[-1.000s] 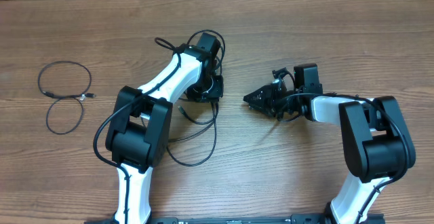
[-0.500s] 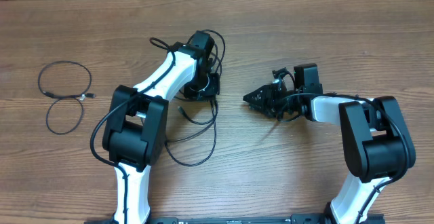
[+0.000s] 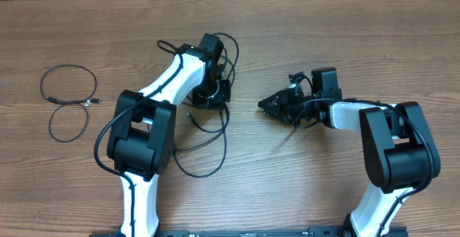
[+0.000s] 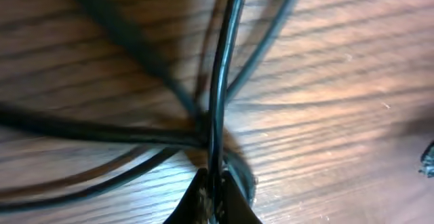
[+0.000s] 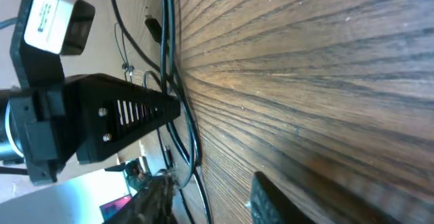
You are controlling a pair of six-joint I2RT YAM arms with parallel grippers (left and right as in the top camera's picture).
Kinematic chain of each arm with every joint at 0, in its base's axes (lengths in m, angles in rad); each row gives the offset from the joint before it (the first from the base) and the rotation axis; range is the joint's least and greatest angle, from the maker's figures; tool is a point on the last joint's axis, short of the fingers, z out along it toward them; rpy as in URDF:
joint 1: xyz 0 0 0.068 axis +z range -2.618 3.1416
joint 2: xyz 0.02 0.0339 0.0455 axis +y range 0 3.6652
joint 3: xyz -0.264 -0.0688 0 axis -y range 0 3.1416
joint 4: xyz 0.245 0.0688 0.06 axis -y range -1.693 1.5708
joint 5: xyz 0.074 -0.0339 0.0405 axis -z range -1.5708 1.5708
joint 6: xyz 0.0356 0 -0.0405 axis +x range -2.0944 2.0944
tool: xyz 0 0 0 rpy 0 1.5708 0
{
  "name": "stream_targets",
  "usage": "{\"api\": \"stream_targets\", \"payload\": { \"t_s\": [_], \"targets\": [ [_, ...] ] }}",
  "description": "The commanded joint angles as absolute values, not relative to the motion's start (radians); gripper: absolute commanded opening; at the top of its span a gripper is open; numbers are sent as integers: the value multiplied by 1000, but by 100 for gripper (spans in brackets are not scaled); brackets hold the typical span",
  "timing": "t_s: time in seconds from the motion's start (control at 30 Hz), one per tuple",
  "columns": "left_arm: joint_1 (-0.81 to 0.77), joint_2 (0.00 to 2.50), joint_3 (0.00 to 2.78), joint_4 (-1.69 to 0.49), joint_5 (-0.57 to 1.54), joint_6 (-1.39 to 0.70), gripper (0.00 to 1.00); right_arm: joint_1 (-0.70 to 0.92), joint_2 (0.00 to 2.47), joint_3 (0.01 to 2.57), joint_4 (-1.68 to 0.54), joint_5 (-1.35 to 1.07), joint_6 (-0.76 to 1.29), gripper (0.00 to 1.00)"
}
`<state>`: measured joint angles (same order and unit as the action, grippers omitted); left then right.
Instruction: Untangle cables
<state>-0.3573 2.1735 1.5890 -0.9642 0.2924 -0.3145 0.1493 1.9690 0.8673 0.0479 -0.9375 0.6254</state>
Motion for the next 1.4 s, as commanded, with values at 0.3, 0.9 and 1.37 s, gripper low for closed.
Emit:
{"api": "stream_targets", "payload": {
  "t_s": [0.3,0.9,1.37],
  "targets": [
    [-354,1966,1587,-952,517,-22,4,145,1982,859,52,-974,613,34],
    [-354,1612,1587,-960,352,-22,4,145,1982,859,82,-1176,414,80],
    [-353,1448,1679,-971,321,-29,4,145,1982,859,77,-1089,422,77]
  ]
}}
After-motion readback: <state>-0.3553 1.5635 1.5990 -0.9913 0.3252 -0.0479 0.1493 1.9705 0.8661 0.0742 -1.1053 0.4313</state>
